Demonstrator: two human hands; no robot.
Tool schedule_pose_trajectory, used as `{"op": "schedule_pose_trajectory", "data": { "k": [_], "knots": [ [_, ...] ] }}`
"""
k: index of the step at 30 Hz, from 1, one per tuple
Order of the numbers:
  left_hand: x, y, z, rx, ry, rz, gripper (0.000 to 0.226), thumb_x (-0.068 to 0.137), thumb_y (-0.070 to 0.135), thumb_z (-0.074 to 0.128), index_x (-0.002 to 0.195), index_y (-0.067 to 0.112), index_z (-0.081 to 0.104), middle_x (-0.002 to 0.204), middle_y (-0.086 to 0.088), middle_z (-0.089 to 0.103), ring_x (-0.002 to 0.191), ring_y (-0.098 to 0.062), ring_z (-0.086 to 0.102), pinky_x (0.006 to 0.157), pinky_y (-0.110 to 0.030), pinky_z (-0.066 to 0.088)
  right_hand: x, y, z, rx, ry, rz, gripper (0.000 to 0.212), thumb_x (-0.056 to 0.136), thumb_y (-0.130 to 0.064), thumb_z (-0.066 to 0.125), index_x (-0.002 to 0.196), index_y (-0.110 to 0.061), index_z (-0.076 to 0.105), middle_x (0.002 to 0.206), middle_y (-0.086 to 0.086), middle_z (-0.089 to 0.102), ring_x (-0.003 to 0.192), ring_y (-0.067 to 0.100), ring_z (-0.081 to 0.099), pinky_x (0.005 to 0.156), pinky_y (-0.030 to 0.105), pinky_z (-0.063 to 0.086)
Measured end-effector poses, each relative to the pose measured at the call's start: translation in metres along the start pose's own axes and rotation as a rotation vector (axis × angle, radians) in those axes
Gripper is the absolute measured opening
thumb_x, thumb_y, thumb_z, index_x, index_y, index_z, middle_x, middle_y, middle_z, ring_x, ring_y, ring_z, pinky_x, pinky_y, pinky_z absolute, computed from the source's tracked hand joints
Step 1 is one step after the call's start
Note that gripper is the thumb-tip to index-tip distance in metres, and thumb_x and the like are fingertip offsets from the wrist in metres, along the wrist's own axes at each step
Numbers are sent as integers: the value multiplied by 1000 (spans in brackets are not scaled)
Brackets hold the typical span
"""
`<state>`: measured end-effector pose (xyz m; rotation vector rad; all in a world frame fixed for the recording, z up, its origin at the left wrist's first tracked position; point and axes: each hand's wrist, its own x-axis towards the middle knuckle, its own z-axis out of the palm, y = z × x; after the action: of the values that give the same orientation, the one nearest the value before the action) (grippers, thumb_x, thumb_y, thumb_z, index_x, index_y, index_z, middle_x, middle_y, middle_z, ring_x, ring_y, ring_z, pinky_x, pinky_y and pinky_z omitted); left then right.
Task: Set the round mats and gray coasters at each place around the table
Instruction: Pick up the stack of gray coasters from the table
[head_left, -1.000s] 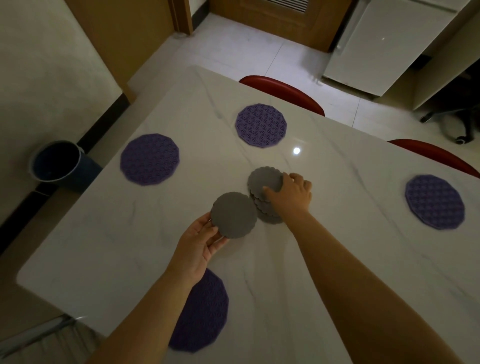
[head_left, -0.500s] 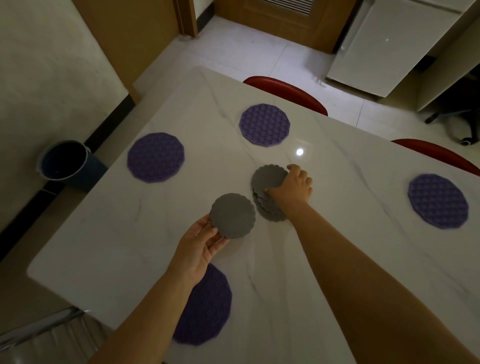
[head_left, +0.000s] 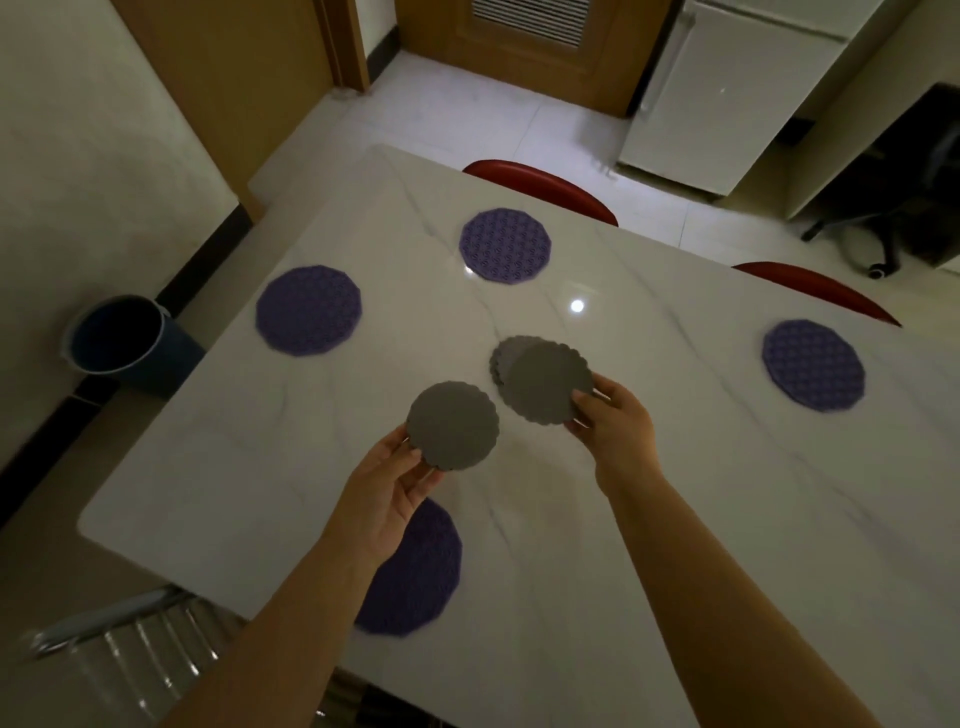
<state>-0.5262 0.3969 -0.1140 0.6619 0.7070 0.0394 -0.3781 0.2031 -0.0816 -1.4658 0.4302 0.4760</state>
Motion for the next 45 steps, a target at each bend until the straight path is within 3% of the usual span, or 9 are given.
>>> {"op": "schedule_pose_trajectory", "data": {
  "k": [6,10,13,17,22,28,31,40,45],
  "knots": [
    [-31,-3,1,59,-69,-41,42,82,9,60,124,12,58,117,-13,70,105,-24,69,76,-29,58,-62,11,-5,22,-253,-16,20,89,-10,61,106,-18,65,96,0,74,87,16,72,66,23,57],
    [-52,-14,6,63,-80,-55,36,87,6,57,123,11,59,114,-13,71,102,-25,70,74,-30,58,-85,31,11,-340,-198,-185,23,88,-7,60,95,-28,66,89,-10,70,78,9,69,62,15,52],
    [-63,-25,4,70,-54,-71,33,93,4,51,125,11,56,113,-11,72,101,-26,70,74,-32,60,-91,48,10,-678,-71,-303,26,89,-18,60,114,-26,63,106,-13,57,96,8,56,77,22,45],
    [-73,-31,-2,71,-36,-98,35,95,4,47,129,8,55,116,-13,71,102,-27,69,76,-35,60,-100,60,6,-518,-110,-109,22,89,-15,60,109,-25,58,107,1,66,89,15,65,77,32,57],
    [-80,-25,-9,107,-47,-123,37,93,13,52,130,8,56,120,-15,68,106,-30,67,82,-39,59,-101,65,9,-541,-114,-165,24,89,-15,60,110,-25,58,98,-4,63,83,11,64,66,22,55],
    [-74,-12,-14,128,-8,-27,34,90,6,55,124,9,58,110,-11,73,100,-26,70,72,-31,59,-82,55,28,-549,-193,-175,25,90,-16,58,115,-19,59,97,-1,66,82,16,67,74,34,59],
    [-68,-5,-15,96,-4,-10,33,90,5,55,123,10,58,111,-12,73,99,-25,71,70,-29,59,-53,42,29,-583,-68,-231,23,91,-19,55,113,-18,60,93,-3,66,78,15,67,72,35,60],
    [-54,-2,-10,47,-9,-24,44,82,12,60,126,10,57,118,-16,69,105,-26,68,73,-30,59,49,13,24,-1060,46,-202,44,91,-20,50,134,-13,44,130,15,49,117,32,49,99,42,44],
    [-46,0,-8,43,-9,-17,43,83,13,61,126,12,58,120,-14,68,107,-25,68,74,-29,58,73,10,37,-1245,36,-157,65,88,-42,56,141,-13,33,139,14,40,126,34,35,100,44,38]
  ]
}}
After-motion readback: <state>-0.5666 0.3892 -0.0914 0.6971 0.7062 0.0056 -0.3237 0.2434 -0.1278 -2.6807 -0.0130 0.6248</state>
